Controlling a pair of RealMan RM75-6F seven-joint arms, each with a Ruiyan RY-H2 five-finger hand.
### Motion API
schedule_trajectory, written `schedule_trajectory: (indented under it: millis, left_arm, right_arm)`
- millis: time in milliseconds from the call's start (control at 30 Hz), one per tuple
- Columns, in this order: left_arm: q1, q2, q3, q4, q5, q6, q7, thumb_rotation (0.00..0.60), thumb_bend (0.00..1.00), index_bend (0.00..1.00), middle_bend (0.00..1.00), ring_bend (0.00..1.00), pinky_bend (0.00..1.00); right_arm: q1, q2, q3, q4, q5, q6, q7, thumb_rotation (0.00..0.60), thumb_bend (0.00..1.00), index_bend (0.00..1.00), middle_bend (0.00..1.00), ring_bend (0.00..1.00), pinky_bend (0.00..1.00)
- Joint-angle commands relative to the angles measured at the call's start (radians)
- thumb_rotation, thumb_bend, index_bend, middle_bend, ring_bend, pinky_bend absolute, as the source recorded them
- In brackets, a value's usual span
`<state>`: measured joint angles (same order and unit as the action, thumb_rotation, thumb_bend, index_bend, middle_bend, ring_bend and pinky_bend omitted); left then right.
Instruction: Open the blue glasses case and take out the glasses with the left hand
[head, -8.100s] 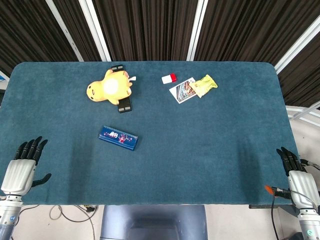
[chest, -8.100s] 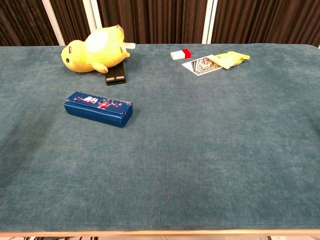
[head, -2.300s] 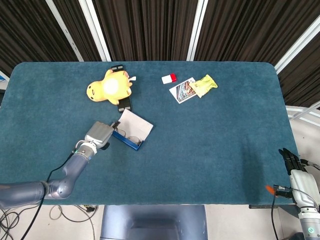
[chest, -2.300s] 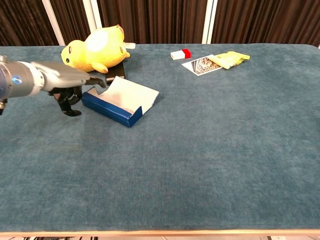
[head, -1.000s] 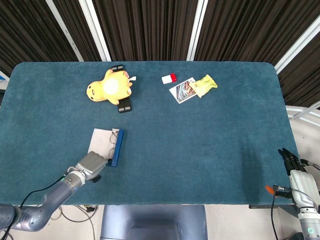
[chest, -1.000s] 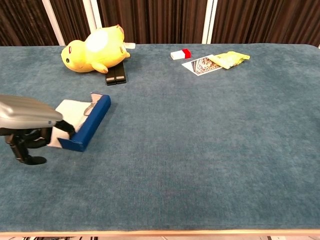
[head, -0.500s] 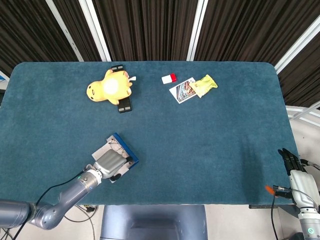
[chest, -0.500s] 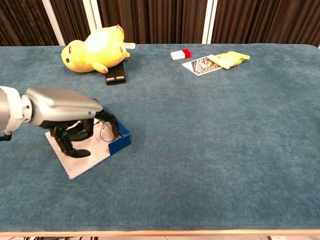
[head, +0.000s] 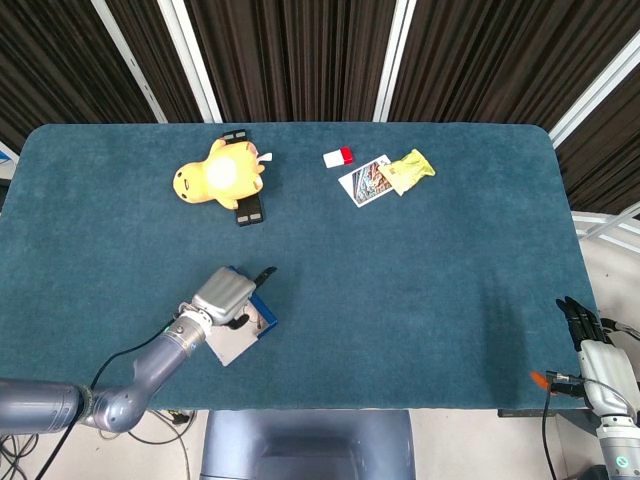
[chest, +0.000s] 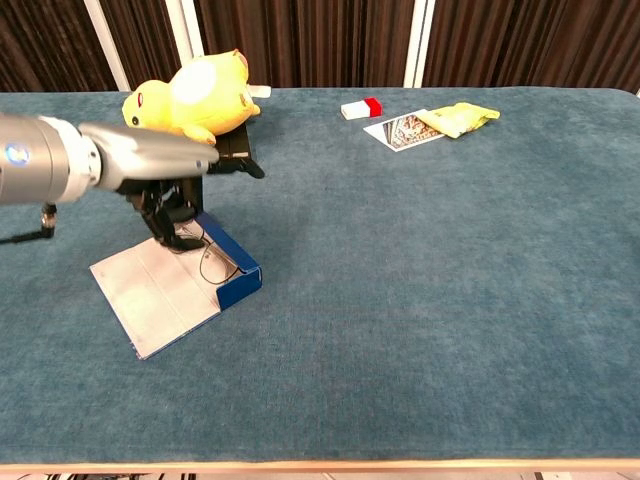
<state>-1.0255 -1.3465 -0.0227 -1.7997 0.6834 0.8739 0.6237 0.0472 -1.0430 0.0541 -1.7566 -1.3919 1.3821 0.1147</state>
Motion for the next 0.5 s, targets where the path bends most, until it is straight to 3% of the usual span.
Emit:
schedule_trajectory:
  millis: [33, 333, 500]
  left_arm:
    - [-0.005, 0.010, -0.013, 0.024, -0.013, 0.000, -0.014, 0.600, 0.33, 0.01, 0.86, 0.73, 0.82]
    - [-0.067, -0.011, 0.016, 0.132, -0.151, -0.065, 0.050, 0.600, 0.33, 0.01, 0.87, 0.74, 0.83]
    - [-0.095, -0.041, 0.037, 0.178, -0.219, -0.082, 0.079, 0.600, 0.33, 0.07, 0.89, 0.76, 0.84]
  right_arm:
    - [0.000, 0.000, 0.000, 0.000, 0.001, -0.001, 0.000, 0.600, 0.14, 0.00, 0.00, 0.00, 0.20]
    - [0.000, -0.001, 0.001, -0.001, 0.003, -0.001, -0.004, 0.600, 0.14, 0.00, 0.00, 0.00, 0.20]
    - [0.000, -0.001, 0.001, -0.002, 0.004, 0.000, -0.005, 0.600, 0.14, 0.00, 0.00, 0.00, 0.20]
